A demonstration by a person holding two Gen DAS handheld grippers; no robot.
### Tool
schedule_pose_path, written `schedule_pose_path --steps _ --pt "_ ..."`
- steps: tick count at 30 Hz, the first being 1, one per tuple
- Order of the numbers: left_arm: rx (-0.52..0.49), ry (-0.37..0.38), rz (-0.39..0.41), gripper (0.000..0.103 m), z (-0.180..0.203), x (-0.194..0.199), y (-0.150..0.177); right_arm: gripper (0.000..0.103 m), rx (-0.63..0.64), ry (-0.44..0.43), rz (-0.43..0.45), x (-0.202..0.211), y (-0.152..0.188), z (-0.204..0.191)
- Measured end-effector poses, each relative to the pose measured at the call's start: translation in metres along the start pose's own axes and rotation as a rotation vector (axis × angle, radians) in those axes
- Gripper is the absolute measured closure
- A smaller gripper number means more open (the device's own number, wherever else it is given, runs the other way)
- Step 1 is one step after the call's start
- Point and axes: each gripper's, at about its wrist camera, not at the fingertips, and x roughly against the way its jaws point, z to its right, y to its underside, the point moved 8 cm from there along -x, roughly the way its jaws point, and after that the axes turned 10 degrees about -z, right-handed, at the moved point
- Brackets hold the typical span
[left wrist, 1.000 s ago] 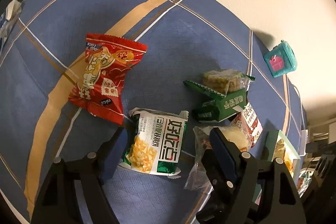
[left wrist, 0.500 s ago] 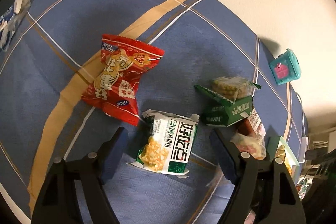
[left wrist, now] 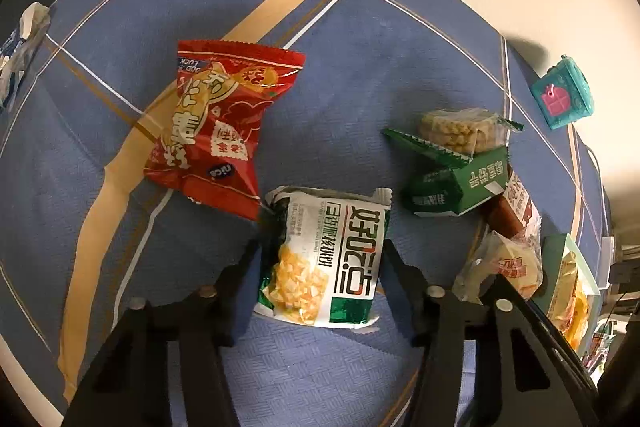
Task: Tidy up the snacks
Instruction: 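Move the left tool to the green corn snack bag while the right approaches the bun bag, then close the left gripper on the corn snack bag while the right grasps the clear bun bag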
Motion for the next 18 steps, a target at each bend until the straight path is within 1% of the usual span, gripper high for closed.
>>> schedule_pose_path --steps 3,8,11,14,16,17,18 --pt "0.001 -0.001 0.0 0.051 0.0 0.004 0.001 0.022 -0.007 -0.004 -0.003 -0.002 0.0 0.003" --pt "0.005 -0.002 -0.002 0.051 0.001 0.005 -0.001 0.017 -0.001 -0.002 -0.001 -0.003 0.001 0.007" --pt "0.009 0.001 -0.004 0.051 0.002 0.005 -0.001 0.008 0.0 0.015 -0.004 -0.004 0.003 0.011" --pt "0.015 0.005 -0.005 0.051 0.002 0.005 -0.001 0.006 -0.01 -0.009 -0.004 -0.003 0.003 0.013" --pt "0.02 0.005 -0.006 0.051 0.0 0.005 -0.001 0.003 -0.007 -0.023 0.008 0.001 0.002 0.012" --pt "0.024 0.005 -0.006 0.051 0.0 0.005 -0.001 0.0 -0.004 -0.027 0.014 0.004 0.001 0.012" --pt "0.027 0.004 -0.006 0.051 -0.001 0.005 -0.002 0.0 0.001 -0.032 0.024 0.008 -0.001 0.011"
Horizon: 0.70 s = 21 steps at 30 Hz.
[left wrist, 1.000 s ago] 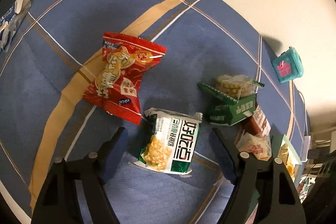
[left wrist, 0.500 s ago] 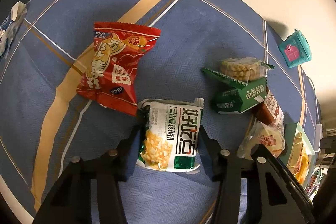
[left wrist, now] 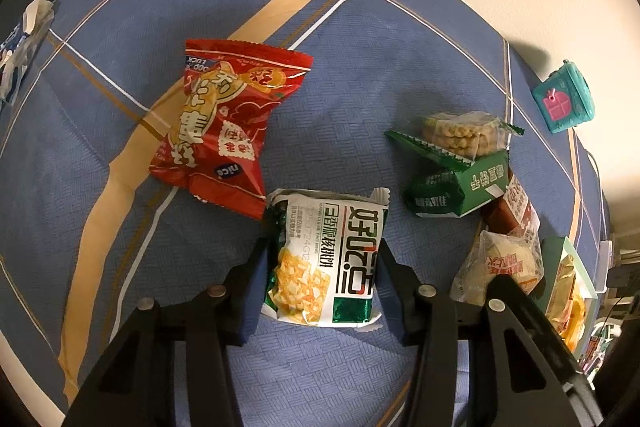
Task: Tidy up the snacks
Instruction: 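Close the left gripper on the corn snack bag while the right grasps the clear bun bag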
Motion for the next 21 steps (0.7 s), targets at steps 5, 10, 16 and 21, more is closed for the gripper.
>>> schedule_pose_path --steps 5,10,16,21 --pt "0.019 0.002 0.018 0.052 -0.006 0.009 -0.003 0.0 0.032 0.019 0.033 0.015 -0.004 -0.007" --pt "0.055 0.011 0.029 0.052 -0.015 0.016 -0.004 0.0 0.077 0.062 0.021 0.009 -0.002 -0.014" --pt "0.077 0.021 0.033 0.052 -0.025 0.018 -0.006 0.0 0.138 0.125 0.0 -0.007 0.002 -0.027" --pt "0.074 0.016 0.023 0.052 -0.024 0.015 -0.004 0.0 0.145 0.206 -0.01 -0.017 0.005 -0.019"
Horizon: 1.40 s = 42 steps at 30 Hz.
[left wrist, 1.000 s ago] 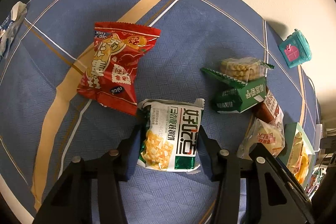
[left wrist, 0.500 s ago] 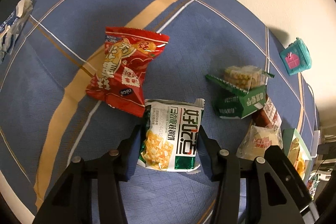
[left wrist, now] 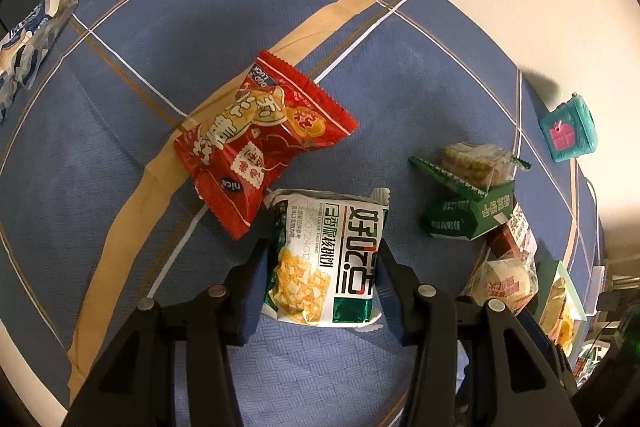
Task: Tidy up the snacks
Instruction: 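Close the left gripper on the corn snack bag while the right grasps the clear bun bag, then carry the corn snack bag and bun bag over the white tray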
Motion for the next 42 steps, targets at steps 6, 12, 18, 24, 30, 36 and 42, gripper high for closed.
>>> schedule_pose_path --steps 6,12,18,24,30,36,42 --pt "0.003 -0.003 -0.01 0.052 0.001 -0.008 0.002 0.0 -0.081 -0.071 0.004 -0.006 -0.001 0.015" --pt "0.001 -0.005 -0.006 0.052 0.003 -0.01 0.001 0.007 -0.055 -0.081 0.011 -0.003 0.002 0.006" --pt "-0.003 -0.001 -0.006 0.052 0.004 -0.011 0.002 0.04 -0.089 -0.101 0.003 -0.003 0.002 0.01" --pt "-0.014 0.004 0.008 0.052 0.008 -0.005 0.0 0.059 -0.113 -0.104 0.008 0.004 0.002 0.018" --pt "-0.019 0.005 0.014 0.052 0.014 0.0 -0.002 0.063 -0.11 -0.116 -0.027 0.004 0.004 0.02" --pt "-0.018 0.001 0.008 0.052 0.018 -0.002 -0.006 0.062 -0.028 -0.064 -0.129 0.007 0.016 0.021" --pt "-0.034 0.009 -0.007 0.052 0.021 -0.01 -0.002 0.026 -0.051 -0.06 -0.127 0.024 0.016 0.032"
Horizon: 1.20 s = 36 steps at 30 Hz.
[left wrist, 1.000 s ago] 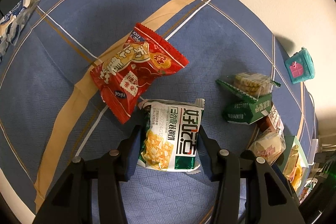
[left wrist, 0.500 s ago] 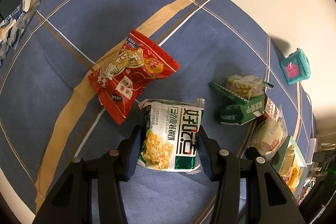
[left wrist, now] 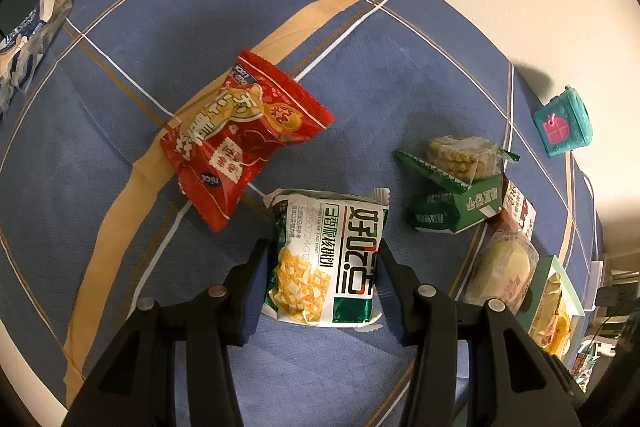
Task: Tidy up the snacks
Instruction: 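Carry the corn snack bag and bun bag over the white tray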
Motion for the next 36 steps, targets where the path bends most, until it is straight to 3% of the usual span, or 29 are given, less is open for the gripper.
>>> schedule_pose_path --steps 4,7,10,20,22,24,36 --pt "0.001 0.011 -0.003 0.052 0.001 -0.002 0.002 0.026 -0.036 -0.026 0.066 0.022 -0.007 0.005" --pt "-0.002 0.017 0.002 0.052 0.001 0.0 0.003 0.025 -0.088 -0.11 0.138 0.034 -0.017 0.006" --pt "0.0 0.013 0.01 0.052 -0.001 0.004 0.002 0.024 -0.146 -0.17 0.154 0.028 -0.024 0.003" --pt "0.008 0.005 -0.004 0.052 -0.007 -0.001 0.002 0.025 -0.221 -0.16 0.097 -0.027 -0.037 -0.002" --pt "0.01 0.005 -0.002 0.052 -0.007 -0.001 0.003 0.038 -0.208 -0.157 0.101 -0.026 -0.038 -0.006" --pt "0.01 0.004 0.001 0.052 -0.008 0.0 0.003 0.043 -0.205 -0.145 0.102 -0.025 -0.038 -0.006" --pt "-0.016 0.004 0.054 0.052 0.015 0.021 0.006 0.046 -0.175 -0.059 0.126 0.002 -0.029 0.001"
